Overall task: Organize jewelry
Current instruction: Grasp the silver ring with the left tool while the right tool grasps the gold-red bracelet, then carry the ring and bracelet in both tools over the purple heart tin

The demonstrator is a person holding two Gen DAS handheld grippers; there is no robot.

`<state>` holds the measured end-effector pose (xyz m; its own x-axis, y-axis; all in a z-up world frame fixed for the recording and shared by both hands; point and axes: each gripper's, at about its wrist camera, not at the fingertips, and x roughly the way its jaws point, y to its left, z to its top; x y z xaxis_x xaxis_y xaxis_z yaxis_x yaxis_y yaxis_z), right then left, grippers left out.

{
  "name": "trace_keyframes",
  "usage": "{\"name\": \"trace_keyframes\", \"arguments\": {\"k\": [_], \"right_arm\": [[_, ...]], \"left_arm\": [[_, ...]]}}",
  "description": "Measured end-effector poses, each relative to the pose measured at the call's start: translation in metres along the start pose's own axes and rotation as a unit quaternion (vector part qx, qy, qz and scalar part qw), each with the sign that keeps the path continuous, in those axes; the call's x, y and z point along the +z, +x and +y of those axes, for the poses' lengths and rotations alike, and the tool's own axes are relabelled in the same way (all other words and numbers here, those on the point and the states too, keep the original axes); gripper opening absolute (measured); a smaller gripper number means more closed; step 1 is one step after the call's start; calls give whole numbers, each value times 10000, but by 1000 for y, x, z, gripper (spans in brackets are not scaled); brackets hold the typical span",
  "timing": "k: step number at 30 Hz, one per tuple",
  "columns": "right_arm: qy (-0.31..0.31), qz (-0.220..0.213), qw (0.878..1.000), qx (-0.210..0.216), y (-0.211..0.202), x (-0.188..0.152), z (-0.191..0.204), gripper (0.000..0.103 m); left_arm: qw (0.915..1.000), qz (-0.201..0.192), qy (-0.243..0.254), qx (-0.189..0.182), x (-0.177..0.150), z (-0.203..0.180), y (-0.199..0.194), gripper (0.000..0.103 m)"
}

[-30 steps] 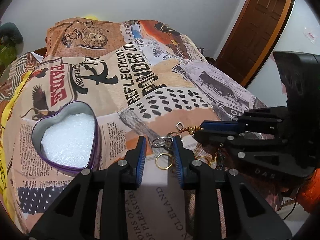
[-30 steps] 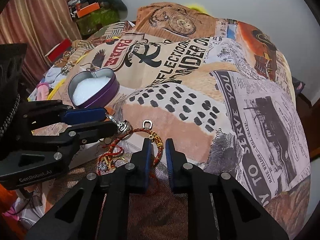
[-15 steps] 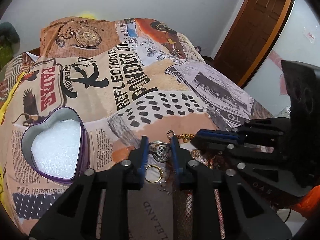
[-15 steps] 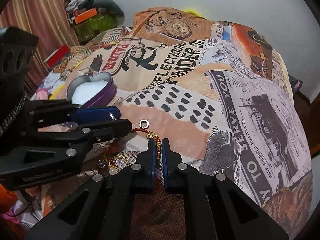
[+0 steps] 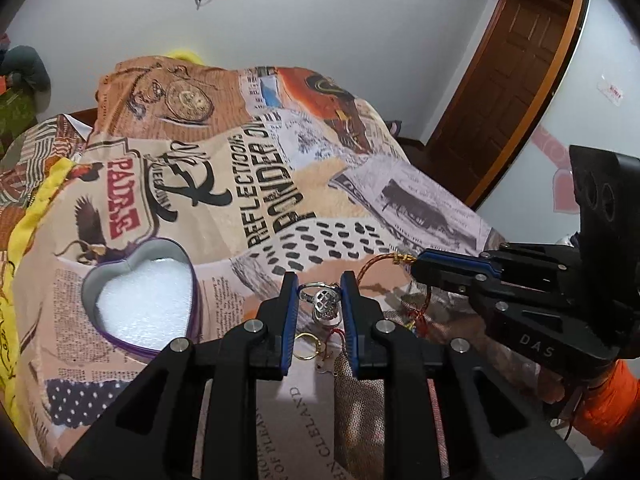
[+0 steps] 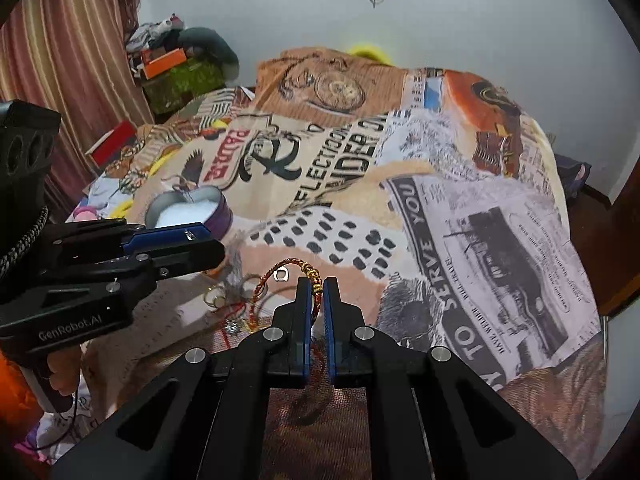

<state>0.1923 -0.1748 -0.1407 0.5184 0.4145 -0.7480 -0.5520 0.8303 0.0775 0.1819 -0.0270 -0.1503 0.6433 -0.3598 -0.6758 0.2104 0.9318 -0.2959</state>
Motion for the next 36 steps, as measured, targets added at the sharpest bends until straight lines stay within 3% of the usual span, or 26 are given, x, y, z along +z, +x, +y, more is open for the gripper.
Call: {"name": "trace_keyframes", "arguments": {"k": [21, 36], "right_arm": [[-110, -773, 9969, -110, -50, 27, 22, 5], [-265, -858, 9951, 408, -21, 55, 67, 5]], "left_arm": [[9974, -598, -102, 398, 6, 19, -66, 20], [9900, -921, -326, 1020, 9, 69, -102, 20]]}}
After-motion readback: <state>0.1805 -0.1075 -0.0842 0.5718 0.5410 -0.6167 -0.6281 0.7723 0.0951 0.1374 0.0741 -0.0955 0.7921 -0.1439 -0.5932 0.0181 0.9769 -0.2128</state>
